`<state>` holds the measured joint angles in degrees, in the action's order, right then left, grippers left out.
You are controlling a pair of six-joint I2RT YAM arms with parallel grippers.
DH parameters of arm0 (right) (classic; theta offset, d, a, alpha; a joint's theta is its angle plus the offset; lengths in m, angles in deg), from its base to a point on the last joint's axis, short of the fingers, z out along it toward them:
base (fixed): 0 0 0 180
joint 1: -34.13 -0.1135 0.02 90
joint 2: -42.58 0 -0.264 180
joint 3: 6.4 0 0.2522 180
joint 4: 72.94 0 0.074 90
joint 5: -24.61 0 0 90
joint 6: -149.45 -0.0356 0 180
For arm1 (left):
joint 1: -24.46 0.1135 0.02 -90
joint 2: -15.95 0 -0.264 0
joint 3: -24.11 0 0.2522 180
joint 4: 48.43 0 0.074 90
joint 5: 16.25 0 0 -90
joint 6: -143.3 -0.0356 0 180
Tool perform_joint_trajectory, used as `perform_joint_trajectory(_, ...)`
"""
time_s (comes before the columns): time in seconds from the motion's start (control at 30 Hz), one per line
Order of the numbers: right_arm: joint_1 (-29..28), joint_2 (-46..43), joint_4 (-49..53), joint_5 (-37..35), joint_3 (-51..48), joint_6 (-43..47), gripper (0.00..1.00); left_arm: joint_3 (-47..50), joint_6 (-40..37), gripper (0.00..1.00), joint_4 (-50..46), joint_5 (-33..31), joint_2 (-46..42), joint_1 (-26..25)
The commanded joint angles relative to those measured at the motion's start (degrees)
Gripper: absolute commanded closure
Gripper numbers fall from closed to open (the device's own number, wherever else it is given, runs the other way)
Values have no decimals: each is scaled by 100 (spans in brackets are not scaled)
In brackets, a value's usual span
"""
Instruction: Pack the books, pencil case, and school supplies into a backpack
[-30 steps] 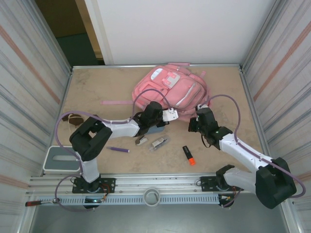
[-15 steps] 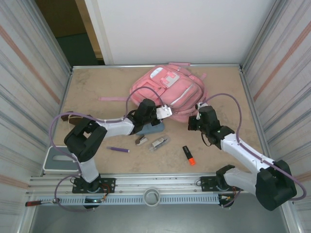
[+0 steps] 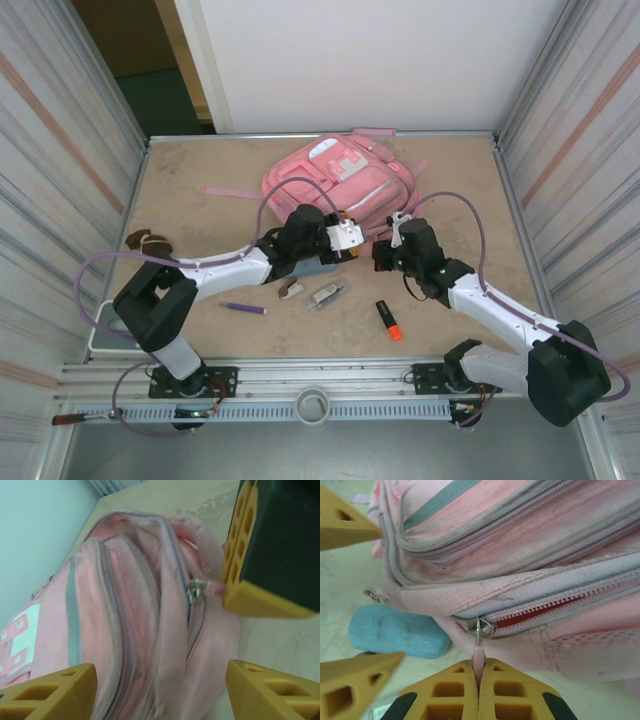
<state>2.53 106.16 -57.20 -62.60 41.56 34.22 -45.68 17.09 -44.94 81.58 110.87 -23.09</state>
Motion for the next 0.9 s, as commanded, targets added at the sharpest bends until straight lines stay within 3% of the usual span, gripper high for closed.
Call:
perform_joint_trajectory(0.0,-144,-120,-501,156,336,-133,100,-279,-75,32,-190,73,178,-32)
perform_joint_trajectory(0.07,-196,-169,-498,156,340,-128,100,-342,-75,37,-124,-69,268,-35)
perform_joint_trajectory(0.2,-208,-262,-356,55,282,-72,100,-365,-141,61,40,-291,352,-11)
perform_joint_trajectory(0.3,-144,-318,-114,-177,216,-5,100,-310,-91,79,73,-244,286,52)
perform_joint_trajectory(0.47,84,-368,390,-741,123,3,100,-74,72,97,223,5,34,225)
perform_joint_trajectory(0.67,460,-448,930,-1387,136,-3,100,268,356,100,355,458,-395,503)
perform_joint_trajectory(0.87,949,-609,1149,-1266,183,-77,100,637,612,100,548,597,-679,864)
